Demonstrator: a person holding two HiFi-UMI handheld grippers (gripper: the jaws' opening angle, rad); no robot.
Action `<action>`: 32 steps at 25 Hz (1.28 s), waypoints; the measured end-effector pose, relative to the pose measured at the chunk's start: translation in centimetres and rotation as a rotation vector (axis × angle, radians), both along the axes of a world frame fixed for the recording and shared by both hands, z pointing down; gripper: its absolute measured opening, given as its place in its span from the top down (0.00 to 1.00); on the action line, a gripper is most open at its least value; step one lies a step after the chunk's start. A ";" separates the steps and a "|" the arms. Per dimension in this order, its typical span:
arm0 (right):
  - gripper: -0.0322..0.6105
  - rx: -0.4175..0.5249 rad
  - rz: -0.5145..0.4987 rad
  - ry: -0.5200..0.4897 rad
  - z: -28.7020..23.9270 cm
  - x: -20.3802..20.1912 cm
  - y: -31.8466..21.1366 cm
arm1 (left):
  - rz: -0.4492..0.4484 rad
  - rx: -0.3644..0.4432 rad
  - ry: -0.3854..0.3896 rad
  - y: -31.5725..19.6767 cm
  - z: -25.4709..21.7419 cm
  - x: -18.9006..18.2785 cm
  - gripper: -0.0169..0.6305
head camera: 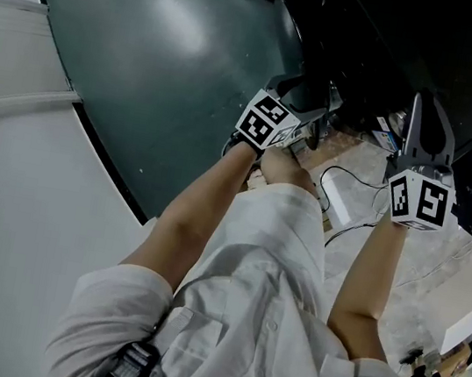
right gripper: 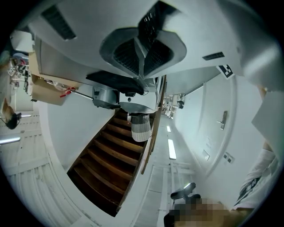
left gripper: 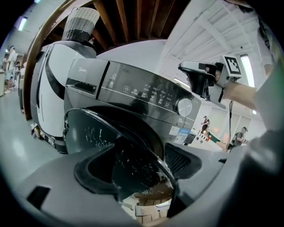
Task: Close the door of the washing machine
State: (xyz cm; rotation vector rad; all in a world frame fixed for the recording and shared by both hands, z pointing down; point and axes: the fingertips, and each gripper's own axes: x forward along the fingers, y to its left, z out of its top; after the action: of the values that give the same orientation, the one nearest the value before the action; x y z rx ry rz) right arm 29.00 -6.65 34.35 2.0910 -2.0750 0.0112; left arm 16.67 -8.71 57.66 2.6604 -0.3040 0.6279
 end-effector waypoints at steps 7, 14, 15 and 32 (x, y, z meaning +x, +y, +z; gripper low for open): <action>0.90 0.115 0.025 -0.019 -1.4 0.8 -1.0 | 0.042 0.033 -0.005 0.2 0.2 2.0 0.44; 0.90 0.128 0.026 -0.050 -1.8 1.8 -1.0 | 0.082 0.061 -0.013 0.1 0.2 4.5 0.44; 0.90 0.128 0.026 -0.051 -1.8 2.0 -1.0 | 0.081 0.063 -0.014 0.0 0.3 4.9 0.44; 0.90 0.107 0.007 -0.002 -1.3 1.3 -1.2 | 0.001 0.089 -0.017 -0.8 0.5 7.4 0.42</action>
State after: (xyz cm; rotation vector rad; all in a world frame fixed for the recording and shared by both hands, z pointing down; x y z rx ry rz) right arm 30.32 -7.88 33.04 2.1599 -2.1135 -0.0990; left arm 24.03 -9.48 58.15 2.7413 -0.3430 0.6520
